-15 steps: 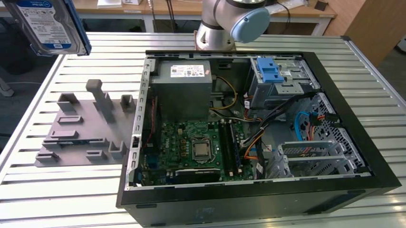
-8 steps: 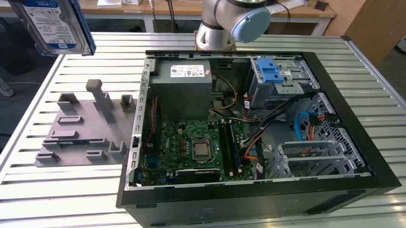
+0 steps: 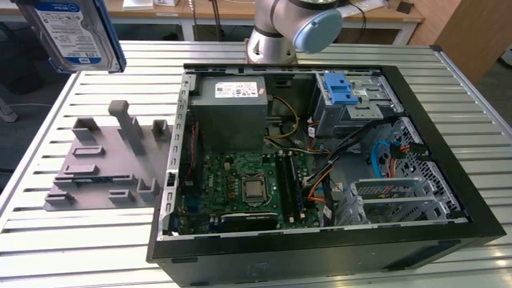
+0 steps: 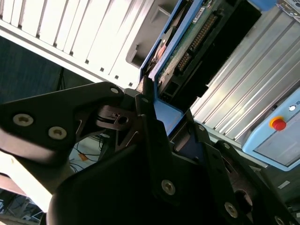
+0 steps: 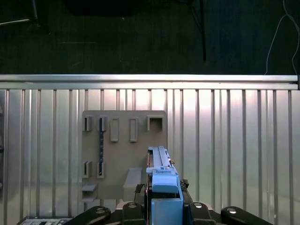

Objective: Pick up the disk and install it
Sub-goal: 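Pick up the disk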

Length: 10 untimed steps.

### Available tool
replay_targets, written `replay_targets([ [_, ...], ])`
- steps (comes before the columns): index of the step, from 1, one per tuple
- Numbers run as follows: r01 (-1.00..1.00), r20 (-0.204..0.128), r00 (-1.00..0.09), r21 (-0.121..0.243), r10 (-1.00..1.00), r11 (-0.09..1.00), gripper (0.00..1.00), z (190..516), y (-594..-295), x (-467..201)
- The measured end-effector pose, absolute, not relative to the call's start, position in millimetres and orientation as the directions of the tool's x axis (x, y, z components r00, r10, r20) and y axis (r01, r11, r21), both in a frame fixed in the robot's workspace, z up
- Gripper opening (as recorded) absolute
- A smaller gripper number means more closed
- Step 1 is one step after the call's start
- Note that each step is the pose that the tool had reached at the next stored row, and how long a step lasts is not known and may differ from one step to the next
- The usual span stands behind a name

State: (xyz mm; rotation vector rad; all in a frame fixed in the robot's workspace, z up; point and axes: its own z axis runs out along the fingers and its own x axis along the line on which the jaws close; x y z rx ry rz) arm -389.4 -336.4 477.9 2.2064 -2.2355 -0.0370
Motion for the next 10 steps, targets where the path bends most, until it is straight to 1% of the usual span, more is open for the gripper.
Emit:
replay_targets([
  [10, -1.0, -0.016, -0.013, 0.019, -1.0, 0.013, 0.36, 478, -345, -372],
])
